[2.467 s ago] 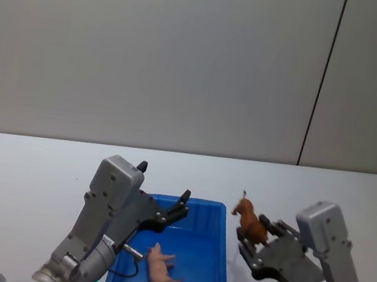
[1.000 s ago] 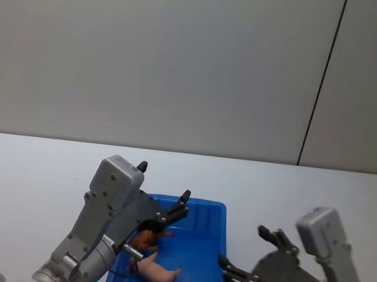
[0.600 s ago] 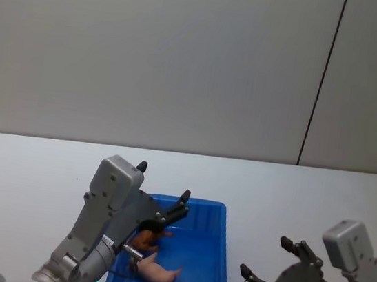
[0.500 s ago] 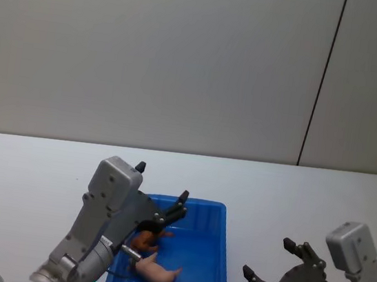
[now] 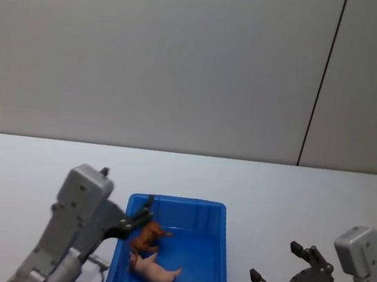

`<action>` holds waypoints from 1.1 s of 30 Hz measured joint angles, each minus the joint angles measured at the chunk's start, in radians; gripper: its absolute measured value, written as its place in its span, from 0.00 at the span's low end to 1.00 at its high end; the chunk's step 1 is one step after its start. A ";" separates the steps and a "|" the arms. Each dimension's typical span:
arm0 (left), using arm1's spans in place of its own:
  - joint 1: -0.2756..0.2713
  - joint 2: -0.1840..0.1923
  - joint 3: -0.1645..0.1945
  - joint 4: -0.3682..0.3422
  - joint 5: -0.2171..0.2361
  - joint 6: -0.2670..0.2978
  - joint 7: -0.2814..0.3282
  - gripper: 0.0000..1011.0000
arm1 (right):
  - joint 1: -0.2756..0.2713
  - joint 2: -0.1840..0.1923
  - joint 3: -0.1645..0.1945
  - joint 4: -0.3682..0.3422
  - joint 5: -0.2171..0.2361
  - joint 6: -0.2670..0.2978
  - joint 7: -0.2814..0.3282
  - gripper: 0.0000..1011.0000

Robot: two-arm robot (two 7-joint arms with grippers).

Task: Pick up the two dolls from the table and place them into the box.

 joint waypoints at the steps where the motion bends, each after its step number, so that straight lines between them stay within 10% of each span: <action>1: 0.017 0.014 -0.005 -0.016 -0.008 0.006 0.020 0.99 | -0.001 0.001 0.000 0.000 0.000 0.000 0.000 0.99; 18: 0.226 0.168 -0.057 -0.128 -0.190 0.031 0.218 0.99 | -0.006 0.007 0.004 -0.003 0.005 -0.002 -0.003 0.99; 33: 0.312 0.206 -0.077 -0.097 -0.318 -0.022 0.176 0.99 | -0.007 0.009 0.005 -0.005 0.006 -0.002 -0.003 0.99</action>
